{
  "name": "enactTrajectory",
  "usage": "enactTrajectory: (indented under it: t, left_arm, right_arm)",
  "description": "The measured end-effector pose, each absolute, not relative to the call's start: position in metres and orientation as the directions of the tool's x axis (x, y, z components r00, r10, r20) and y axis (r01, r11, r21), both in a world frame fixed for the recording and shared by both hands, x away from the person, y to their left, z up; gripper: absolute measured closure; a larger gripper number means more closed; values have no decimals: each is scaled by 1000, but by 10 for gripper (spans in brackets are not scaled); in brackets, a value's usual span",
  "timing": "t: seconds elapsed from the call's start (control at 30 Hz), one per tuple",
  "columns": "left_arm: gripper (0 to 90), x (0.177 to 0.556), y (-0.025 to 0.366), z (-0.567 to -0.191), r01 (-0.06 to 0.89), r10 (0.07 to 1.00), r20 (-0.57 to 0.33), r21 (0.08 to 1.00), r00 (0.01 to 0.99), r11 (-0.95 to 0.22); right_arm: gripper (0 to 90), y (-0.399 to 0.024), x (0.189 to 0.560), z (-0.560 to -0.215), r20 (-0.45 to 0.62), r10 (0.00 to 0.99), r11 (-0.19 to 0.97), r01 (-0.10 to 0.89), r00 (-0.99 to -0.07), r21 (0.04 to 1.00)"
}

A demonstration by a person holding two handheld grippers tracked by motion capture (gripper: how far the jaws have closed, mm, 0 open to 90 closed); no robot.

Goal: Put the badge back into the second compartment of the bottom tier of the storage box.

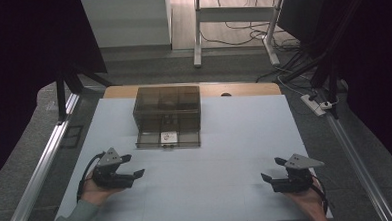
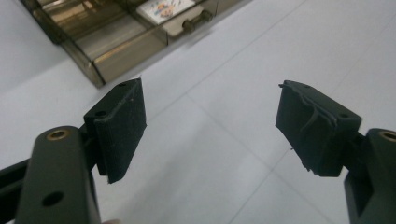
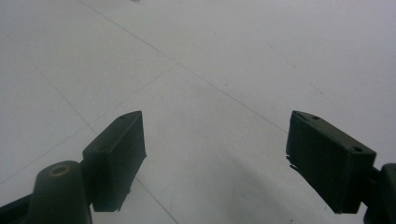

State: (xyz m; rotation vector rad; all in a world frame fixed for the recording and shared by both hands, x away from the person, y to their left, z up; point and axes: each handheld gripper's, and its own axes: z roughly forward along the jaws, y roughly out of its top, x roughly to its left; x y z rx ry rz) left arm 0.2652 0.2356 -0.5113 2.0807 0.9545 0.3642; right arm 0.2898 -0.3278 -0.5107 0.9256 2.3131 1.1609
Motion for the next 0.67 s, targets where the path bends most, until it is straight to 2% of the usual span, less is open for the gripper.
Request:
enactTrajectory:
  t: [0.67]
  left_arm:
    - [226,267,236,-516,510,741,-61,763,669,-398]
  right_arm:
    - [199,-329,286,-508,-68,710,436,362,-701,824]
